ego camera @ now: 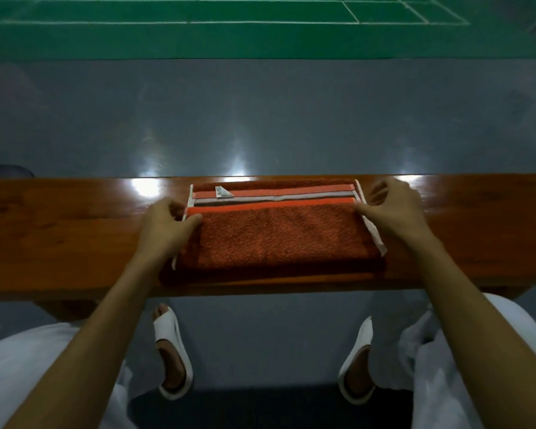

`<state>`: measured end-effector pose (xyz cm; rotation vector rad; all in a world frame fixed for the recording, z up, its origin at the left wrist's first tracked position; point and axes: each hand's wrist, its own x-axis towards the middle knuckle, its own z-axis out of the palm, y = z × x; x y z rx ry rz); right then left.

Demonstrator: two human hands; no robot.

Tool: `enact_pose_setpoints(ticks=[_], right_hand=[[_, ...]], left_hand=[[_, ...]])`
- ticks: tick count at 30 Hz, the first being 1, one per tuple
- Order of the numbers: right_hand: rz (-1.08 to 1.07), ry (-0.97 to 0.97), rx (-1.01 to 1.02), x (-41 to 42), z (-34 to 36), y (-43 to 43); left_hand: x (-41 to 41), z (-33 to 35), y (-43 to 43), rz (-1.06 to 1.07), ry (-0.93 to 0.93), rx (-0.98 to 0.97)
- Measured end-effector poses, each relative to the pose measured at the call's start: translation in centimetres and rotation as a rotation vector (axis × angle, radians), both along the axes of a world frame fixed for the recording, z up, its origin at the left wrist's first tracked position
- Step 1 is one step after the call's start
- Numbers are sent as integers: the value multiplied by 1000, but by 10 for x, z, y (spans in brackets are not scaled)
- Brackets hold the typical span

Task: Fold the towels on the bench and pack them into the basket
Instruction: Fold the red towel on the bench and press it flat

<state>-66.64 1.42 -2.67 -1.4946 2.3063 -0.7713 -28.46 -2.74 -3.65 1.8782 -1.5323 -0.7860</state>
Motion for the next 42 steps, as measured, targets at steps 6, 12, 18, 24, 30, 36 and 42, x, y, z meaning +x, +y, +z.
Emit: enact_pose_setpoints(ticks=[6, 12, 18, 24, 30, 36, 42], right_hand=[[226, 35, 60, 12, -16, -27], [264, 259, 93, 12, -13, -38], [236, 155, 13, 2, -16, -37], [160, -146, -87, -8, -11, -44], [6, -327, -179, -3, -24, -63], [39, 90, -247, 25, -30, -48], [450, 199, -177, 108, -32, -23]], left_hand=[[-8, -5, -18, 2, -7, -62], [1, -12, -29, -135, -169, -99], [5, -16, -35, -147, -158, -267], [5, -12, -47, -145, 68, -243], [-2, -26, -61, -30, 151, -232], [-19, -25, -38, -145, -277, -378], [-95, -24, 1, -530, -376, -379]])
